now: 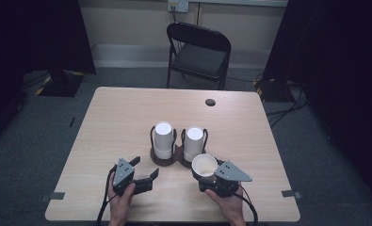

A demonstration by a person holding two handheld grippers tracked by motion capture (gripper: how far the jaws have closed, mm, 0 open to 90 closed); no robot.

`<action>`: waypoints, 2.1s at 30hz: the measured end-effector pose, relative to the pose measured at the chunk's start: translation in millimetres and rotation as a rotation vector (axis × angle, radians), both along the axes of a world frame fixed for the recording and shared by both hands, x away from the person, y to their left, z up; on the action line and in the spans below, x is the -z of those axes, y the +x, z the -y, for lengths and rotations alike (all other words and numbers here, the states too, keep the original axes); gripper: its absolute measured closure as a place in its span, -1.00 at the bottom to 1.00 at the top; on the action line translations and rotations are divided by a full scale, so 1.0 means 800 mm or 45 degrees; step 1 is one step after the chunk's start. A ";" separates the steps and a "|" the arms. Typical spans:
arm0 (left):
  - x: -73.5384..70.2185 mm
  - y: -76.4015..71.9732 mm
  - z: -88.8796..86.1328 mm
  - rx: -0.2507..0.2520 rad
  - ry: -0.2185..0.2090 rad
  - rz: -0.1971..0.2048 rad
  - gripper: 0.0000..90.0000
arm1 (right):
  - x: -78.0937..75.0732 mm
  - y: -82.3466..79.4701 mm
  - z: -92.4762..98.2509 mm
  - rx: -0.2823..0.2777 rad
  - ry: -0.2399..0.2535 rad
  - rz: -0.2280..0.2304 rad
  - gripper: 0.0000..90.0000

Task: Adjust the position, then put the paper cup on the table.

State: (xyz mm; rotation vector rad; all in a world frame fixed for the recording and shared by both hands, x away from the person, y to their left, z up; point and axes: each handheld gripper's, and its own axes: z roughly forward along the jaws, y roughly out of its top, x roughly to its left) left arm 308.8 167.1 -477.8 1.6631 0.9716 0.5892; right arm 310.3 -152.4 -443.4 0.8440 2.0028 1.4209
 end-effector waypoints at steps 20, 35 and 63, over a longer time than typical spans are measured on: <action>0.022 -0.003 -0.004 -0.085 -0.031 0.030 -0.65 | -0.014 0.025 0.046 0.144 0.094 -0.033 -0.42; 0.023 -0.009 -0.002 -0.193 -0.038 0.104 -0.65 | -0.029 0.063 0.073 0.226 0.156 -0.021 -0.42; 0.025 -0.014 -0.002 -0.188 -0.053 0.156 -0.65 | -0.018 0.138 0.096 0.387 0.173 -0.041 -0.43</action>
